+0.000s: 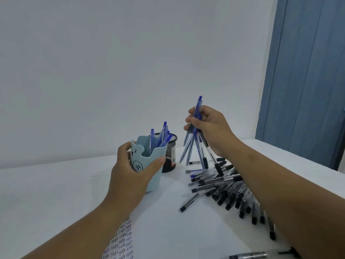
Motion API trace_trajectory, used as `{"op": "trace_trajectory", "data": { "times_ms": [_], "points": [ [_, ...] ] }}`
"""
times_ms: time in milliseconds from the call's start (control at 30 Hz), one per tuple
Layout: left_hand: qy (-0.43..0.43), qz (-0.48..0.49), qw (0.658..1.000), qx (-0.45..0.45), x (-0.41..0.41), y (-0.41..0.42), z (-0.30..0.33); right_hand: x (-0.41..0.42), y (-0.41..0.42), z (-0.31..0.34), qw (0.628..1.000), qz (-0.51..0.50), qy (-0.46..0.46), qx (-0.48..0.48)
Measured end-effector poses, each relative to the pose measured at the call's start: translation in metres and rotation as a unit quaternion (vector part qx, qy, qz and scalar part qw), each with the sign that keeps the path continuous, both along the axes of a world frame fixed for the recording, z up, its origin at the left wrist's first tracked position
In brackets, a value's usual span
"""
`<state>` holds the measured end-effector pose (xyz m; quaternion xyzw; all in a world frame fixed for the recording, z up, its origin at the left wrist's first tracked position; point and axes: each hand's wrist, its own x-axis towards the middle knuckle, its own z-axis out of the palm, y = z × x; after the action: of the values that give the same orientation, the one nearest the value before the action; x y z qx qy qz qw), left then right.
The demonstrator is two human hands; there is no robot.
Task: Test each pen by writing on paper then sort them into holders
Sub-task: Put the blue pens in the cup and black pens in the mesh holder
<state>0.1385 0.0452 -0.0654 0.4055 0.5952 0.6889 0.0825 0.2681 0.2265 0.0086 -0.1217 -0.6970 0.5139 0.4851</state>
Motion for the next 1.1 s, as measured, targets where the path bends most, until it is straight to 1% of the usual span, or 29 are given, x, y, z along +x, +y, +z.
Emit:
{"op": "trace_trajectory", "data": {
  "times_ms": [133, 333, 500, 600, 700, 900, 967, 1100],
  "points": [
    [0.000, 0.003, 1.000, 0.002, -0.002, 0.001, -0.001, 0.004, -0.001, 0.005, 0.992, 0.034, 0.080, -0.095],
    [-0.003, 0.007, 1.000, 0.011, -0.002, 0.002, -0.001, -0.008, -0.012, -0.009, 0.976, 0.050, 0.106, -0.185],
    [0.001, 0.025, 0.999, 0.035, -0.002, 0.000, 0.000, -0.013, -0.017, -0.004, 0.977, 0.069, 0.107, -0.169],
    [-0.007, 0.042, 0.998, 0.053, -0.003, -0.001, 0.000, -0.017, -0.023, 0.000, 0.982, 0.056, 0.111, -0.141],
    [-0.016, 0.049, 0.997, 0.058, -0.005, 0.000, 0.000, -0.020, -0.026, 0.001, 0.982, 0.053, 0.117, -0.135],
    [0.001, 0.040, 0.998, 0.048, -0.004, 0.001, 0.000, -0.023, -0.025, -0.006, 0.992, -0.035, 0.094, -0.080],
    [0.011, 0.042, 0.998, 0.039, -0.004, 0.001, 0.000, -0.023, -0.024, -0.005, 0.989, -0.055, 0.114, -0.077],
    [0.049, 0.051, 0.997, 0.020, -0.005, 0.001, -0.003, -0.021, -0.022, -0.001, 0.971, -0.042, 0.198, -0.127]
  ]
}}
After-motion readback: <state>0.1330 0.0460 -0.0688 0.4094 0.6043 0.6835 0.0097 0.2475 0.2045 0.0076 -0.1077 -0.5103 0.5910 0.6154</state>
